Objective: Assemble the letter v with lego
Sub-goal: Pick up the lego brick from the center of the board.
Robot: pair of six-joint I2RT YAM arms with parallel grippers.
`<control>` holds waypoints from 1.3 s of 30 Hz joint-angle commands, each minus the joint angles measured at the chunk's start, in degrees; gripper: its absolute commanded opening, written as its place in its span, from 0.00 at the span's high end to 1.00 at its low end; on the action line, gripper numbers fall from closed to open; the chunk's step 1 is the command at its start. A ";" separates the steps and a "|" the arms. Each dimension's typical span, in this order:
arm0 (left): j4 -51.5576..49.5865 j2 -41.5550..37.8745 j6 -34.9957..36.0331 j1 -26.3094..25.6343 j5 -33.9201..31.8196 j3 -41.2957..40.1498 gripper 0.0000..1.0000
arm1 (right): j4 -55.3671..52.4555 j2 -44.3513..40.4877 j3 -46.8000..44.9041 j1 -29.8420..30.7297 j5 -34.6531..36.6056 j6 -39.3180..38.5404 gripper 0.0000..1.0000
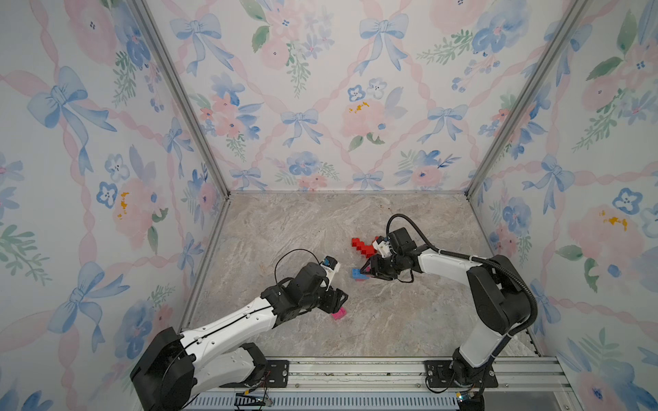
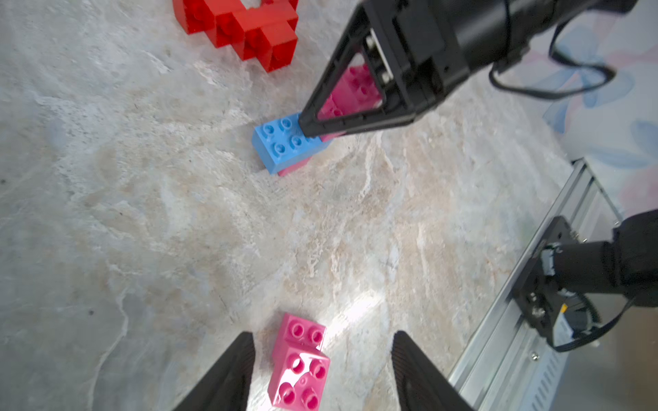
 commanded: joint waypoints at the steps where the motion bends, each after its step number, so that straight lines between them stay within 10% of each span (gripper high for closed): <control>1: -6.25 0.39 2.37 -3.26 -7.38 -0.44 0.35 | -1.32 0.62 1.64 0.70 0.61 -0.79 0.44; 39: -4.88 15.64 3.52 -8.87 -9.87 2.98 0.53 | -2.59 2.21 2.26 1.14 0.59 -1.54 0.44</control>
